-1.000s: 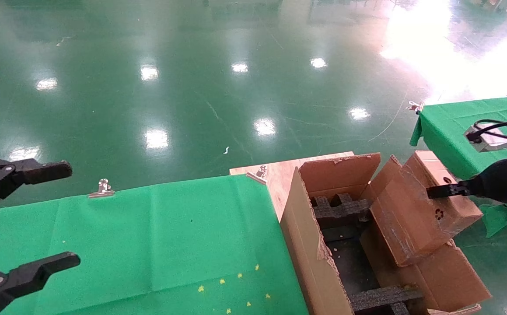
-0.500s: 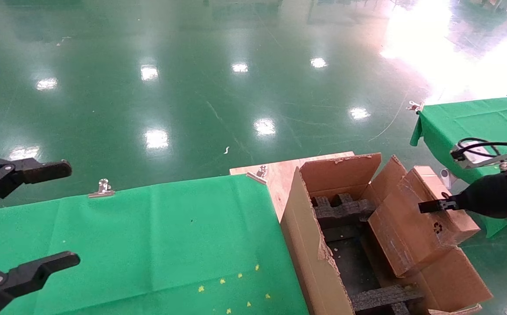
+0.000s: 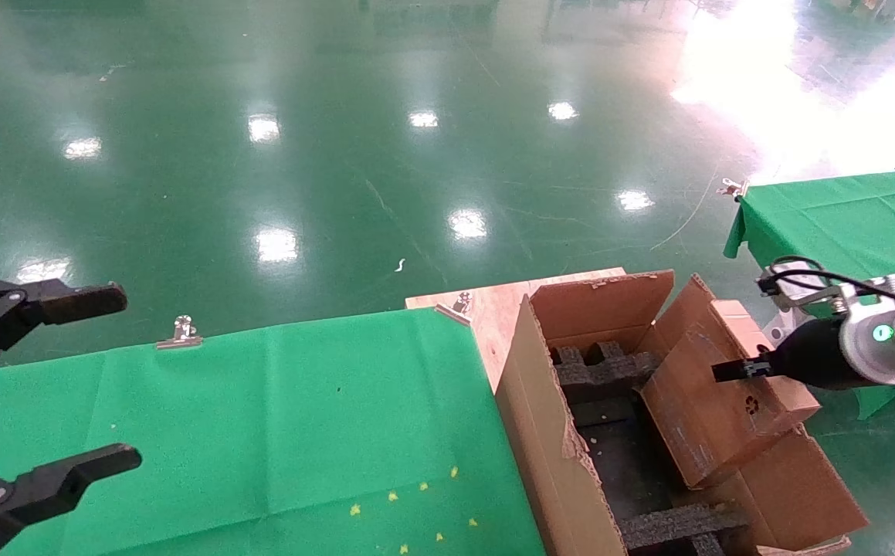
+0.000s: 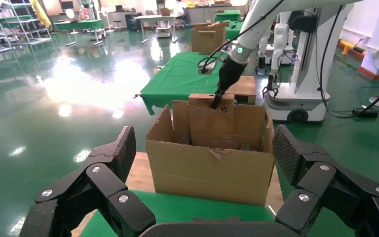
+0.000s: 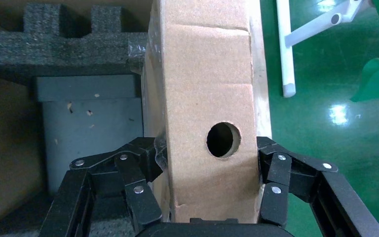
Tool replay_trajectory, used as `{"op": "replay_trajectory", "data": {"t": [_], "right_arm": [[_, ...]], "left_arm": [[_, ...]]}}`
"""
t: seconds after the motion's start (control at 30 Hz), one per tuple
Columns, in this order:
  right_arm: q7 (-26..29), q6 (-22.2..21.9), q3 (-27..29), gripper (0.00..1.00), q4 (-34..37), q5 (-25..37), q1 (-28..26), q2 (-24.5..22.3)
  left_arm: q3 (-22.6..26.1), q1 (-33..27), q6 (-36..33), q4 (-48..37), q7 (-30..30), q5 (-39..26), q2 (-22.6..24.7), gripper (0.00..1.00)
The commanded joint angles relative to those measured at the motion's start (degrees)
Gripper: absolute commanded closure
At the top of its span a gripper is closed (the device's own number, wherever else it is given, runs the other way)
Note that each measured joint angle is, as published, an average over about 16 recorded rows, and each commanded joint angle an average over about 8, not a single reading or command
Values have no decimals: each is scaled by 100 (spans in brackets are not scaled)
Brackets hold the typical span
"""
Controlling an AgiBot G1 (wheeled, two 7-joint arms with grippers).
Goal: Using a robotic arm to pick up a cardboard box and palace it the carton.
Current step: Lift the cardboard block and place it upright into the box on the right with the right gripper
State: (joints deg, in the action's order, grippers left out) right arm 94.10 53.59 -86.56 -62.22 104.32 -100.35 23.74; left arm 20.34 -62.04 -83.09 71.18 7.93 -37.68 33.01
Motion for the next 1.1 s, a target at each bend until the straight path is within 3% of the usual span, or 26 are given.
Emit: {"op": "replay_trajectory", "data": {"t": [0.03,0.53,1.1], "right_arm": [[172,-45,-40,100,-23,144,42,75],[695,-444,-263,100,64,545,550,564],[500,-925,-392,100,858,372,1148,1112]], "left_arm": [[0,0,0,0,0,0,0,0],[0,0,0,0,0,0,0,0],[1,0,0,0,0,0,0,0]]}}
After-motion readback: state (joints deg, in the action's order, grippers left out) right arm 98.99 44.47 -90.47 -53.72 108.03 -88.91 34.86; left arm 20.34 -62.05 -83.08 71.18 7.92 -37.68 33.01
